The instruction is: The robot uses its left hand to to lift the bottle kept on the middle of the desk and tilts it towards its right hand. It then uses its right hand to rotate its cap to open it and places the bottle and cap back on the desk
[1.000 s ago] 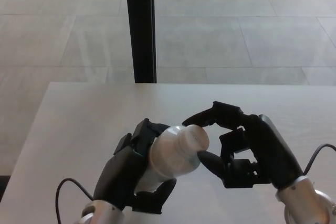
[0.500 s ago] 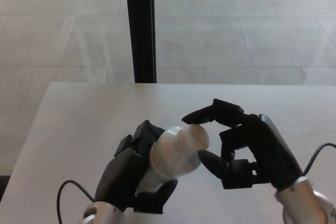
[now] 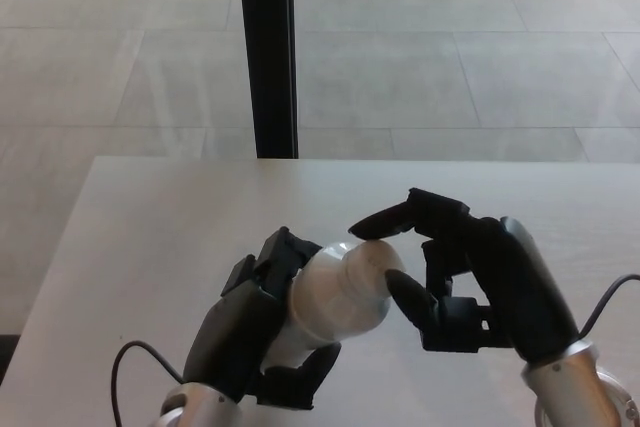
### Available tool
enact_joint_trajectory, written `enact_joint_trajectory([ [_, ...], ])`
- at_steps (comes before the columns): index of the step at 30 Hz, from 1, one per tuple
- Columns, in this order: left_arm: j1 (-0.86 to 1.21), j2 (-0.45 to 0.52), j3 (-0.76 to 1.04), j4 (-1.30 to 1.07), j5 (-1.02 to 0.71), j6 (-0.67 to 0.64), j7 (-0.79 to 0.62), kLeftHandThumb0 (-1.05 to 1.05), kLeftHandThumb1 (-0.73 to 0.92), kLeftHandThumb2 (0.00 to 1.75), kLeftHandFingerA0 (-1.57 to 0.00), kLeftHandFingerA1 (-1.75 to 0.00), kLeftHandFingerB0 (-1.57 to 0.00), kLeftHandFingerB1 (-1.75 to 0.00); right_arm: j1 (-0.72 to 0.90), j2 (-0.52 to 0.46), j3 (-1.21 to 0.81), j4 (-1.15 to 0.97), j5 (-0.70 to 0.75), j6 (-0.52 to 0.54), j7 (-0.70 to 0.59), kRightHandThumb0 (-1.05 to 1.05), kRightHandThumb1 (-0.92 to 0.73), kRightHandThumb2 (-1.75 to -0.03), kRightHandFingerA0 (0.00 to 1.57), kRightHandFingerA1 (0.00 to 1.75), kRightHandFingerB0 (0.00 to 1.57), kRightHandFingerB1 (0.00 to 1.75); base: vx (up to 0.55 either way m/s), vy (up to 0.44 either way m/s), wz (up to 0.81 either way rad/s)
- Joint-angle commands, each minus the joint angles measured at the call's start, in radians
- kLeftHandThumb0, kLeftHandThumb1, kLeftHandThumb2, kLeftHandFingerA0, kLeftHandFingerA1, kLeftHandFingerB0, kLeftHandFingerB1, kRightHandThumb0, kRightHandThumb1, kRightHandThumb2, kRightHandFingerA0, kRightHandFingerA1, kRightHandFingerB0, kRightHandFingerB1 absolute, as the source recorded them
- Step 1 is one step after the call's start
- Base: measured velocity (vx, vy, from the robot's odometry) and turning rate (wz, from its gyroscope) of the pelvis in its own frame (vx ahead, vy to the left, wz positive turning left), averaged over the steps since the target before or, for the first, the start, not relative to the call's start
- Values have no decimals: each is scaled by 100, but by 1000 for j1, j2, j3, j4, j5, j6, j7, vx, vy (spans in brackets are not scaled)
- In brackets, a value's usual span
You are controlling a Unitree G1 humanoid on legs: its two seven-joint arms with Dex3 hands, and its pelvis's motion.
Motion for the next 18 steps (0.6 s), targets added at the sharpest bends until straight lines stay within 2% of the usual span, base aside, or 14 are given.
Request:
enact_joint_trajectory([
  [1, -18, 12, 6, 35, 6, -26, 17, -37, 85, 67, -83, -165, -79, -110, 11, -17, 11, -12, -15, 19, 24, -100, -57, -101, 141, 139, 54, 77, 0, 0, 0],
  [3, -14, -6, 11, 21, 1, 19, 17, -35, 78, 70, -85, -170, -82, -137, 9, -25, 17, -16, -23, 29, 33, -100, -55, -101, 145, 141, 41, 72, 0, 0, 0],
  [4, -12, -12, 9, 1, 12, 72, 3, -36, 75, 68, -56, -117, -60, -85, 9, -27, 18, -17, -27, 33, 32, -105, -59, -103, 146, 143, 42, 74, 0, 0, 0],
  [5, -1, -23, 7, -43, 27, 169, -22, -35, 73, 72, -58, -104, -60, -74, 9, -30, 21, -20, -36, 42, 34, -105, -62, -104, 143, 141, 43, 76, 0, 0, 0],
  [6, 5, -27, 12, -52, 3, 158, -30, -33, 71, 67, -67, -151, -70, -110, 8, -34, 25, -25, -44, 53, 41, -102, -58, -104, 144, 141, 36, 73, 0, 0, 0],
  [8, 8, -25, 18, -45, -23, 105, -29, -33, 71, 67, -67, -151, -70, -110, 8, -38, 28, -31, -50, 62, 46, -102, -58, -104, 144, 141, 36, 73, 0, 0, 0],
  [9, 1, -23, 22, -27, -34, 79, -30, -22, 61, 88, -93, -175, -78, -175, 8, -42, 30, -34, -52, 64, 50, -103, -58, -104, 144, 142, 33, 72, 0, 0, 0],
  [11, -11, -13, 27, 16, -54, 5, -27, -12, 55, 104, -95, -175, -85, -175, 6, -55, 35, -50, -67, 85, 64, -105, -52, -89, 130, 135, 32, 72, 0, 0, 0],
  [12, -15, -5, 24, 36, -40, -33, -6, -11, 45, 111, -132, -154, -123, -148, 8, -61, 37, -58, -61, 101, 78, -105, -51, -93, 139, 141, 28, 71, 0, 0, 0],
  [13, -18, -2, 21, 39, -32, -30, -4, -11, 53, 103, -96, -175, -85, -175, 9, -63, 38, -63, -64, 110, 81, -56, -10, -88, 140, 134, 15, 62, 0, 0, 0],
  [15, -28, 7, 19, 64, -18, -51, 11, -17, 59, 94, -95, -175, -84, -175, 10, -70, 40, -67, -67, 124, 86, -55, -10, -88, 139, 133, 16, 62, 0, 0, 0],
  [16, -27, 2, 19, 44, -14, -4, 0, -12, 54, 108, -94, -175, -81, -175, 11, -77, 37, -63, -69, 118, 84, -55, -12, -89, 138, 133, 16, 62, 0, 0, 0],
  [17, -29, 4, 18, 37, -16, 15, -14, -12, 52, 110, -92, -175, -80, -175, 11, -77, 36, -63, -73, 120, 79, -105, -52, -93, 139, 141, 28, 72, 0, 0, 0],
  [18, -24, 3, 14, 8, -2, 70, -26, -20, 58, 95, -79, -168, -78, -146, 14, -72, 33, -67, -75, 129, 72, -105, -53, -95, 142, 142, 31, 73, 0, 0, 0],
])
